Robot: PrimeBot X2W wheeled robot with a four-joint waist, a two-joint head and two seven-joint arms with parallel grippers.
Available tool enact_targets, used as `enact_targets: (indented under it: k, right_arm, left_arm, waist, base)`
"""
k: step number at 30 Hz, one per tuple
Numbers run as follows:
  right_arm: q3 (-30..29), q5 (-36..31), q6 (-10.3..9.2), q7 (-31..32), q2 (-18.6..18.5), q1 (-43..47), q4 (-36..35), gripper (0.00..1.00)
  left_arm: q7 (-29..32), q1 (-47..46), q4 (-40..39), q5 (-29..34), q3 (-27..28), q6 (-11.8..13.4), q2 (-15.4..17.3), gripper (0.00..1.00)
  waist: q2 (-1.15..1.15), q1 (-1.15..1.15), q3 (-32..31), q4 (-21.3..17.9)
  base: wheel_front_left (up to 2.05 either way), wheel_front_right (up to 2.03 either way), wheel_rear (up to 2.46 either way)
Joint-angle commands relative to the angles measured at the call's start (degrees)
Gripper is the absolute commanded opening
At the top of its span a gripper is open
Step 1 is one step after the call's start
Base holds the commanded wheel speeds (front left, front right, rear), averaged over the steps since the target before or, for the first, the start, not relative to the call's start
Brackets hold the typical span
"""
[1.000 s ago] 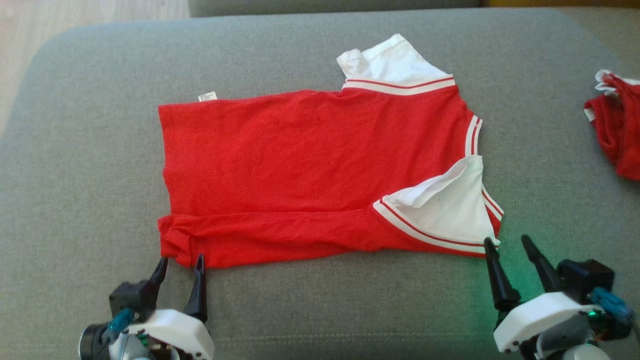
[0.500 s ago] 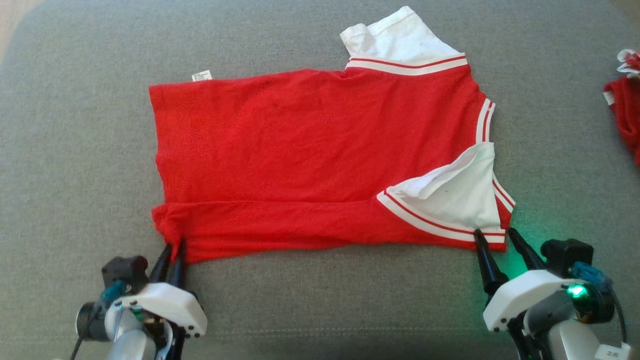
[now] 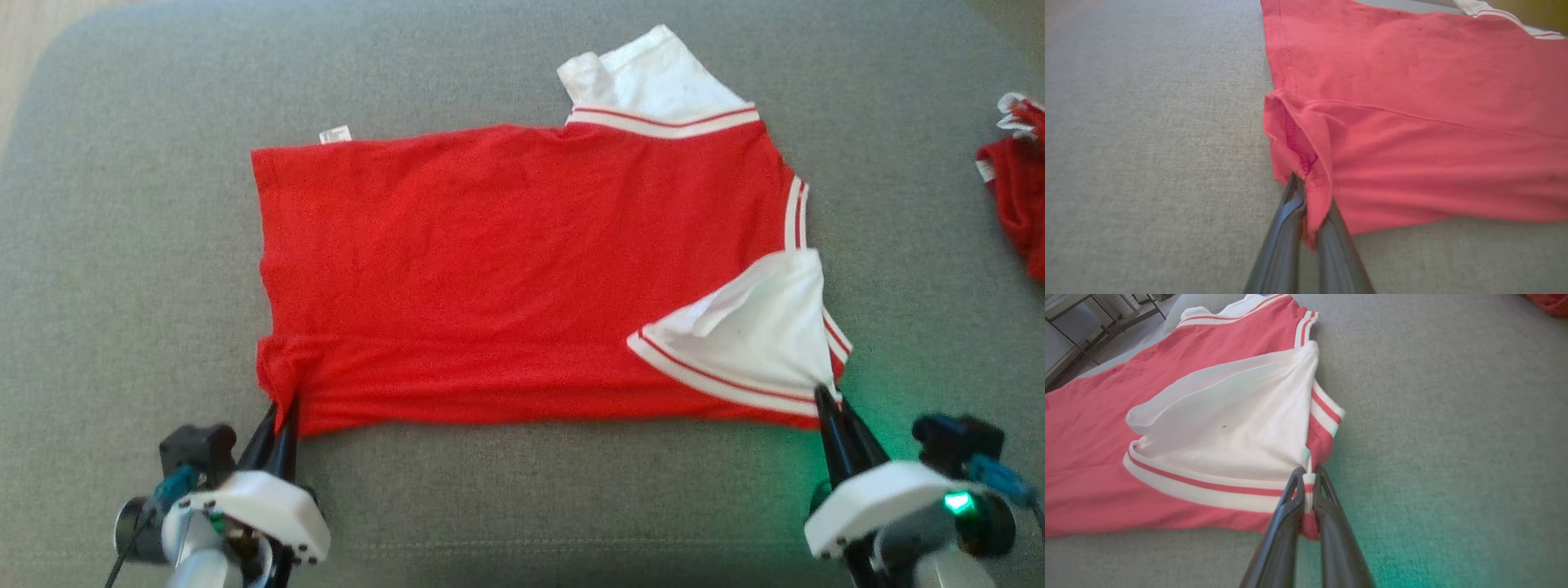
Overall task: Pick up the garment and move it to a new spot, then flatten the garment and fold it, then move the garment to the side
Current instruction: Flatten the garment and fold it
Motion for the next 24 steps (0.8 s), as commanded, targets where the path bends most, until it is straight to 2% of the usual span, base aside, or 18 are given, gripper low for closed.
enact_targets:
  k: [1, 12, 13, 14, 15, 19, 24]
  right_arm:
    - [0.7, 0.7, 0.19, -0.1, -0.3, 1.1, -2.4, 0.0]
    - [-0.6, 4.5, 0.19, 2.2, -0.3, 9.7, -6.5, 0.0]
    - [-0.3, 5.0, 0.19, 2.1, -0.3, 9.8, -6.7, 0.28]
    - [-0.2, 5.0, 0.19, 1.8, -0.3, 9.7, -6.9, 0.78]
    - [0.1, 4.9, 0.19, 1.5, -0.3, 9.4, -7.3, 1.0]
    - [1.4, 3.7, 0.19, -0.6, -0.3, 7.5, -9.6, 1.0]
    - [2.4, 0.1, 0.19, -4.5, -0.3, 4.1, -14.3, 1.0]
  left_arm:
    - [0.3, 0.4, -2.1, -0.4, 1.9, 0.6, 1.7, 0.0]
    - [8.5, 9.2, -10.5, -2.7, 1.8, 2.0, 3.0, 0.0]
    - [9.3, 9.6, -11.0, -3.1, 1.8, 1.8, 3.0, 0.0]
    - [10.0, 9.9, -11.4, -3.6, 1.8, 1.8, 3.0, 0.56]
    - [10.5, 10.2, -11.8, -4.2, 1.9, 1.7, 2.8, 1.0]
    - [10.4, 10.6, -13.8, -5.1, 2.6, 2.4, 2.5, 1.0]
    - [6.0, 8.8, -18.4, -3.7, 3.6, 4.8, 1.7, 1.0]
  waist:
    - [0.0, 0.0, -0.9, -0.1]
    - [0.0, 0.0, -5.6, -1.8]
    - [0.0, 0.0, -5.7, -1.9]
    - [0.0, 0.0, -5.8, -2.0]
    - [0.0, 0.0, -5.9, -2.2]
    - [0.0, 0.0, -6.2, -2.6]
    - [0.0, 0.0, -6.5, -2.4]
  base:
    - [0.0, 0.0, 0.0]
    - [0.0, 0.0, 0.0]
    - [0.0, 0.0, 0.0]
    - [0.0, 0.0, 0.0]
    - [0.0, 0.0, 0.0]
    - [0.0, 0.0, 0.0]
    - [0.0, 0.0, 0.0]
